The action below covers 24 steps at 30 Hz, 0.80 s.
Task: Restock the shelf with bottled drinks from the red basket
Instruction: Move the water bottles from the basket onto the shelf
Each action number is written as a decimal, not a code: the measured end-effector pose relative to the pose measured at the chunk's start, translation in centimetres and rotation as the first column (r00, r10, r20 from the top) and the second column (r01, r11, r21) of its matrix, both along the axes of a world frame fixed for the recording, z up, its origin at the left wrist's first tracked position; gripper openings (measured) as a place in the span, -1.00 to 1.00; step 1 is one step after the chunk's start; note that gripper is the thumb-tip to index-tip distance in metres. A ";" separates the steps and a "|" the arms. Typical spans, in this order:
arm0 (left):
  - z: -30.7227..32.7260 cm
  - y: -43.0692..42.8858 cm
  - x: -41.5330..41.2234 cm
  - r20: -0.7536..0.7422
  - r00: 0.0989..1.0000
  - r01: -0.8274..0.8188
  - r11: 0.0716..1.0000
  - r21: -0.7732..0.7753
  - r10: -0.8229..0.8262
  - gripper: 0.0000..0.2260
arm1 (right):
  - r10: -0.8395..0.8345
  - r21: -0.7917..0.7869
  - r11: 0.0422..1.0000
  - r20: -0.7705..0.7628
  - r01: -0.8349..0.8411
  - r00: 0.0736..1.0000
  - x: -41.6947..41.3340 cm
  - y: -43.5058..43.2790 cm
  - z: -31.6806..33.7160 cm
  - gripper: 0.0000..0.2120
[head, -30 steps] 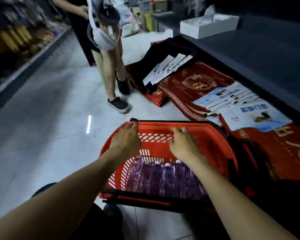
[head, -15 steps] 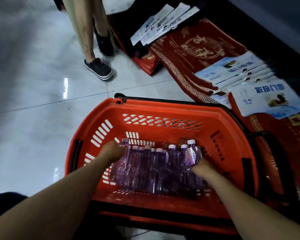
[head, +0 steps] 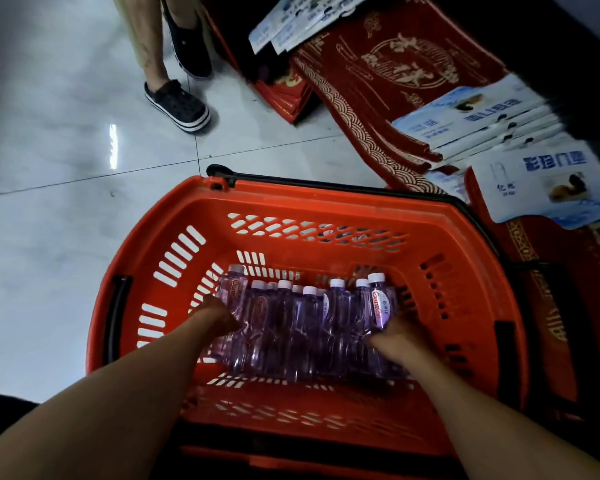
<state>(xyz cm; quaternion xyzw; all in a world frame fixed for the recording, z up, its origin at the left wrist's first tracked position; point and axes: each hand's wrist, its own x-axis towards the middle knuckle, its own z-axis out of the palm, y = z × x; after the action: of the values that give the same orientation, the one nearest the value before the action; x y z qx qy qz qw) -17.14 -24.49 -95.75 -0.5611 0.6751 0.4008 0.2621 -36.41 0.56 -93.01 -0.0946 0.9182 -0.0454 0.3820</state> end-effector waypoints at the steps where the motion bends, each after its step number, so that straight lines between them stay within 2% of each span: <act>1: 0.0 0.1 0.0 0.020 0.999 0.025 0.999 -0.031 -0.024 -0.73 | -0.004 -0.001 1.000 0.026 0.004 1.000 0.1 0.0 -0.2 -0.60; 3: 0.2 0.2 -0.1 0.052 0.997 0.069 0.994 -0.086 -0.065 -0.74 | -0.014 -0.053 0.998 0.134 0.021 0.991 0.3 -0.2 -0.7 -0.55; 5: 0.9 0.2 -0.4 0.076 0.993 0.098 0.992 -0.074 -0.092 -0.85 | -0.011 -0.126 0.991 0.226 0.041 0.974 0.5 -0.6 -2.1 -0.47; 8: 1.6 -0.1 -0.6 0.034 0.996 0.087 0.978 -0.192 -0.082 -0.95 | -0.005 -0.195 0.979 0.282 0.062 0.959 2.5 -1.8 -0.6 -0.48; 10: 2.1 0.4 -0.3 0.038 0.993 0.121 0.980 -0.158 -0.116 -0.87 | -0.027 -0.200 0.976 0.289 0.088 0.957 3.9 -2.2 0.9 -0.49; 12: 1.8 1.3 0.2 0.025 0.994 0.112 0.993 -0.048 -0.111 -0.76 | -0.056 -0.188 0.976 0.259 0.107 0.964 4.9 -2.0 1.9 -0.61; 14: 1.4 1.7 0.2 0.001 0.995 0.104 0.994 -0.038 -0.104 -0.67 | -0.069 -0.207 0.972 0.210 0.113 0.975 5.5 -1.5 2.6 -0.64; 16: 0.5 1.6 0.3 -0.029 0.995 0.093 0.994 -0.050 -0.095 -0.59 | -0.077 -0.228 0.966 0.186 0.119 0.980 6.1 -1.1 2.9 -0.60; 19: 0.0 1.4 0.8 -0.004 0.998 0.070 0.993 -0.100 -0.070 -0.48 | -0.076 -0.248 0.961 0.183 0.121 0.980 6.1 -0.6 2.9 -0.43; 22: -1.3 0.8 0.8 -0.034 0.991 0.124 0.988 -0.097 -0.128 -0.47 | -0.070 -0.254 0.960 0.184 0.116 0.980 5.3 -0.1 1.8 -0.32; 24: -1.6 0.3 0.4 -0.013 0.989 0.146 0.985 -0.090 -0.148 -0.53 | -0.100 -0.240 0.960 0.198 0.147 0.975 4.6 0.0 1.1 -0.37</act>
<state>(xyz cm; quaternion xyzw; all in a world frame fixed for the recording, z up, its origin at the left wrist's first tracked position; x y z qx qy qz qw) -16.73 -24.22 -97.32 -0.5167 0.7344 0.3557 0.2591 -31.82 0.51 -91.94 -0.0800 0.8698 -0.1945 0.4464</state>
